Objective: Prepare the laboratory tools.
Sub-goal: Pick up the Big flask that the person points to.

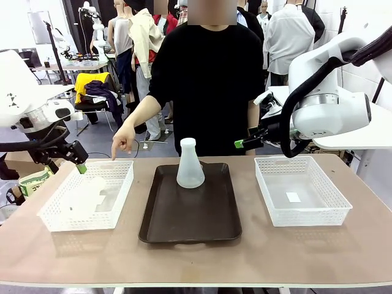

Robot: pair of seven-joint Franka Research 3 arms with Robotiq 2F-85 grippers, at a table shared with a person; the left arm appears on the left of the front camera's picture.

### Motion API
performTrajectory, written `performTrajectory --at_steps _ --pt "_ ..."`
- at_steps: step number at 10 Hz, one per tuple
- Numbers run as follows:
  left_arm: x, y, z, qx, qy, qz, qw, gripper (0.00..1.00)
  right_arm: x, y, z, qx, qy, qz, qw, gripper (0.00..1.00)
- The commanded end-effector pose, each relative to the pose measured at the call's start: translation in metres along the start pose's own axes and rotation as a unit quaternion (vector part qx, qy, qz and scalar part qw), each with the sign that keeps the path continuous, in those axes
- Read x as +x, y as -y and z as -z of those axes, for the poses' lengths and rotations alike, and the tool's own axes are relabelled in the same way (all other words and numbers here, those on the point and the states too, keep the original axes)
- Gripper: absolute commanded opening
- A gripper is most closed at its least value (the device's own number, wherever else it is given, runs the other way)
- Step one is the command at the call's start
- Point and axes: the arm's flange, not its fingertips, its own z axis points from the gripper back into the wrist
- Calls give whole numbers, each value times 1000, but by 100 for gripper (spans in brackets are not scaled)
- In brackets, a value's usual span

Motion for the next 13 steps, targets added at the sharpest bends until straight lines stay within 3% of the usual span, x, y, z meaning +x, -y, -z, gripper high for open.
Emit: performTrajectory --at_steps 1,5,9,13 --pt "0 -1 0 0 0 -1 1000 100 0 0 0 0 0 1 1000 100" --pt "51 9 19 72 34 4 997 100 0 0 0 0 0 1 1000 100" --pt "97 10 57 76 -12 13 997 100 0 0 0 0 0 1 1000 100" --pt "111 -1 91 19 -47 -1 999 100 0 0 0 0 0 1 1000 100"
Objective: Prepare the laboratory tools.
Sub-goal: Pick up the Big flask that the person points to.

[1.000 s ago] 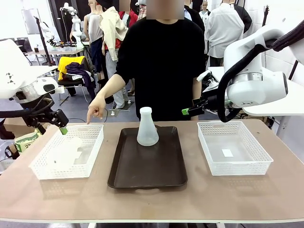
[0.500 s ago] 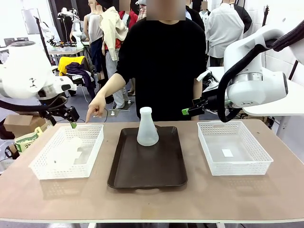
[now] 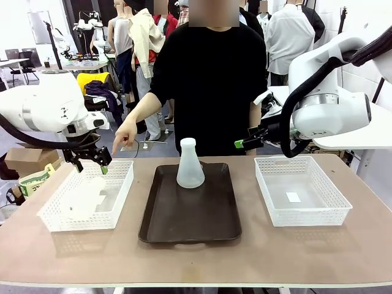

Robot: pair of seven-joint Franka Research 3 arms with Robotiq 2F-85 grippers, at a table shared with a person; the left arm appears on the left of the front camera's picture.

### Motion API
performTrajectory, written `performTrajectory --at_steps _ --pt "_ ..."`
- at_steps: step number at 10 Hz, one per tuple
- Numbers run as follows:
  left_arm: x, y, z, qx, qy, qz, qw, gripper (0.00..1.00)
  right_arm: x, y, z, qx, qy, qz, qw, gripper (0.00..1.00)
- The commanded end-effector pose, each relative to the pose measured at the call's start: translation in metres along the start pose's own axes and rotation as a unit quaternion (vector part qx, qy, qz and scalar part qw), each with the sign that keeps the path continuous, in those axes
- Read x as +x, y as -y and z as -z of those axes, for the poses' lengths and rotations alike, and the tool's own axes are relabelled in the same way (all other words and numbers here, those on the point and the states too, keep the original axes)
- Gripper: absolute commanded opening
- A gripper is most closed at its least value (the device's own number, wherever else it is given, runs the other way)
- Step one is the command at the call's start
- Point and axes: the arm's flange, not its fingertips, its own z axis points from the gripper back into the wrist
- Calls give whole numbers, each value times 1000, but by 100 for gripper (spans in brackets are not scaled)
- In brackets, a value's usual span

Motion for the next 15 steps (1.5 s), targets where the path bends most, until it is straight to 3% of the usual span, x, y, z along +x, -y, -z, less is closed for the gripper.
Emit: performTrajectory --at_steps 1,14,15 --pt "6 -3 5 -23 -15 -6 1000 100 0 0 0 0 0 1 1000 100" --pt "1 -13 54 -31 -29 -24 999 100 0 0 0 0 0 1 1000 100" --pt "2 -13 55 -28 -27 -21 999 89 0 0 0 0 0 1 1000 100"
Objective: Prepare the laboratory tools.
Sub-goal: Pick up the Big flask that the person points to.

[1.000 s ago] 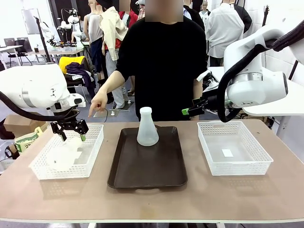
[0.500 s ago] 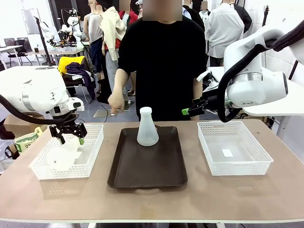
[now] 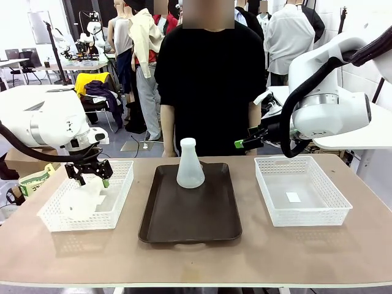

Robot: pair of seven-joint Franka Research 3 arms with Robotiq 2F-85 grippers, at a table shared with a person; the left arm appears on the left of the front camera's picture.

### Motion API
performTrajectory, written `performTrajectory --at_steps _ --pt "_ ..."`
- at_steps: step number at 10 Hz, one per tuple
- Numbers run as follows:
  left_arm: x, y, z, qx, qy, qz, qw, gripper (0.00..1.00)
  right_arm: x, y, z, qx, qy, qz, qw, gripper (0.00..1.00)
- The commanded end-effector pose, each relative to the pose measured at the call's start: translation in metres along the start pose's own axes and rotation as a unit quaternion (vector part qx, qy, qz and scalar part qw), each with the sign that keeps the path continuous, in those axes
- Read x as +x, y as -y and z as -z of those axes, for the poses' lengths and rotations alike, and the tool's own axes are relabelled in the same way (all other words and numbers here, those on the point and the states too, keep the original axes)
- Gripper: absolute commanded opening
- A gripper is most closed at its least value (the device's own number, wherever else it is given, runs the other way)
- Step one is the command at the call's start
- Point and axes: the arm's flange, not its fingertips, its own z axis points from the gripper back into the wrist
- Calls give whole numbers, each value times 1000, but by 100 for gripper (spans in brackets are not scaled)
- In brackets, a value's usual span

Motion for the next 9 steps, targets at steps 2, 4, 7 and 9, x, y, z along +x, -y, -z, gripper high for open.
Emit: performTrajectory --at_steps 2,4,7,9 --pt "7 4 6 3 8 17 1000 52 0 0 0 0 0 1 1000 100" --pt "8 6 6 5 5 20 1000 13 0 0 0 0 0 1 1000 100" --pt "10 10 6 7 3 22 1000 0 0 0 0 0 0 1 1000 100" --pt "10 10 7 6 -2 21 1000 0 0 0 0 0 0 1 1000 100"
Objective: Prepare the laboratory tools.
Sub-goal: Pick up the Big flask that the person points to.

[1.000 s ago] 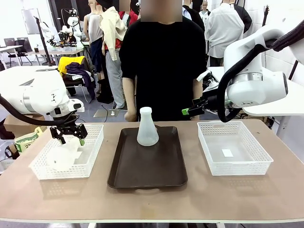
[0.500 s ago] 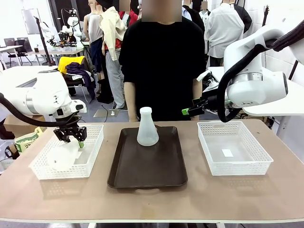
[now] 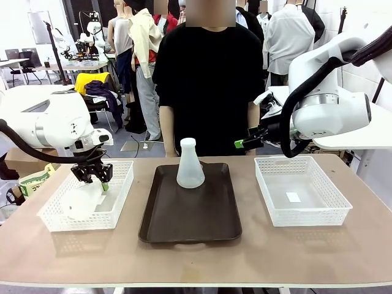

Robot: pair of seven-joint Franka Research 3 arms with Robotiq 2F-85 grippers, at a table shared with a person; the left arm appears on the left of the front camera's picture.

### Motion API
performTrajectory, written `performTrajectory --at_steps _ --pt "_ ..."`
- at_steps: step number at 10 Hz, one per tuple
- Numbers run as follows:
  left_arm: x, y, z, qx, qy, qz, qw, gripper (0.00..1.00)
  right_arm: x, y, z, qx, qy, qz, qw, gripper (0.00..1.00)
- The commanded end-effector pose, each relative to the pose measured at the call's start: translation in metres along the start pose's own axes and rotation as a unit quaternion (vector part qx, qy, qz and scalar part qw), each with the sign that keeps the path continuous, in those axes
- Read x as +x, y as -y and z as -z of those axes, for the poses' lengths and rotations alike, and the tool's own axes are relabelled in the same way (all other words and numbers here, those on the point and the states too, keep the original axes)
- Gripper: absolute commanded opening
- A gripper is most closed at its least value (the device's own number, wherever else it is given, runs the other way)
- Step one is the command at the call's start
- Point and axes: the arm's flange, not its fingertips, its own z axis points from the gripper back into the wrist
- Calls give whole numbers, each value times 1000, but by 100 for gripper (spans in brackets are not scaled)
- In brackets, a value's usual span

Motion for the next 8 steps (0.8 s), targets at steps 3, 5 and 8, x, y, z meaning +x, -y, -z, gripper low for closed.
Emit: performTrajectory --at_steps 3,5,8 --pt "0 0 0 0 0 0 1000 0 0 0 0 0 0 1 1000 100" --pt "0 0 0 0 0 0 1000 0 0 0 0 0 0 1 1000 100" --pt "0 0 0 0 0 0 1000 0 0 0 0 0 0 1 1000 100"
